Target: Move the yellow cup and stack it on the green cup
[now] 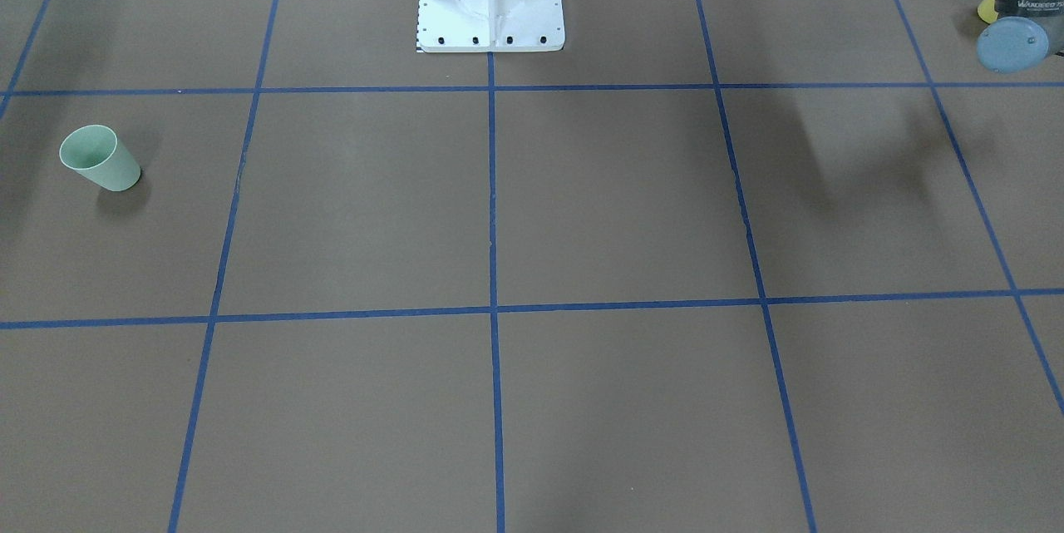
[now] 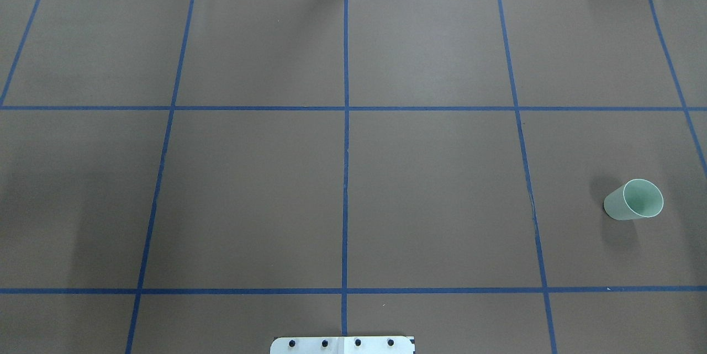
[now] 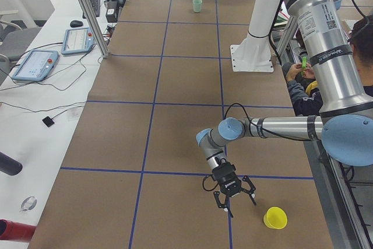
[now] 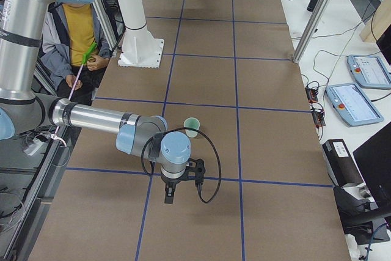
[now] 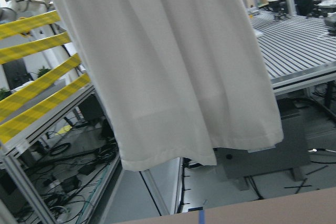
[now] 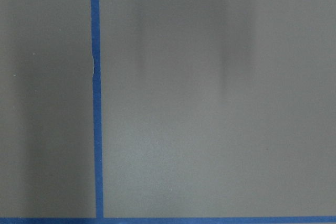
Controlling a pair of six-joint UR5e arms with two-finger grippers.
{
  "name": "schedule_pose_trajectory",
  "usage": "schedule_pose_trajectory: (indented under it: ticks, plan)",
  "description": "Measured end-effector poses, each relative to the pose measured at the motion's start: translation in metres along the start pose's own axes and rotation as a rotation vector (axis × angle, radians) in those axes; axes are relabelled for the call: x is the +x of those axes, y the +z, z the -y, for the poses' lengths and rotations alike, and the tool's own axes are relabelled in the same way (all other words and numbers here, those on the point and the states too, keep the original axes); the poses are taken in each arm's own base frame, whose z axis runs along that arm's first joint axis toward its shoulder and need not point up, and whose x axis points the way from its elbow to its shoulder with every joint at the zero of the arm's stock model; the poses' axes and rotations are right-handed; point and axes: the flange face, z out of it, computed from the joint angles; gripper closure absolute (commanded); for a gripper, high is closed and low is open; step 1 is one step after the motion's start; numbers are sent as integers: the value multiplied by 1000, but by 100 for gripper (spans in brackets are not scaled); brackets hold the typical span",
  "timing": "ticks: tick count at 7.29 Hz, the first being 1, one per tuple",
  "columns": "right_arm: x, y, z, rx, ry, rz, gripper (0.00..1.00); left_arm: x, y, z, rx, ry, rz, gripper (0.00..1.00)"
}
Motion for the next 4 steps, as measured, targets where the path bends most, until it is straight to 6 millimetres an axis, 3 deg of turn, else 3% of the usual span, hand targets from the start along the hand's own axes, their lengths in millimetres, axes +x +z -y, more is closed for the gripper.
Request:
schedule_pose_trajectory:
  ticks: [2, 4]
  plan:
    - [-1, -2, 1, 4, -4, -1, 0, -9, 18, -30, -20, -83, 138, 0]
    - [-3, -4, 4, 10, -9, -2, 0, -22, 28, -44, -13, -178, 261, 0]
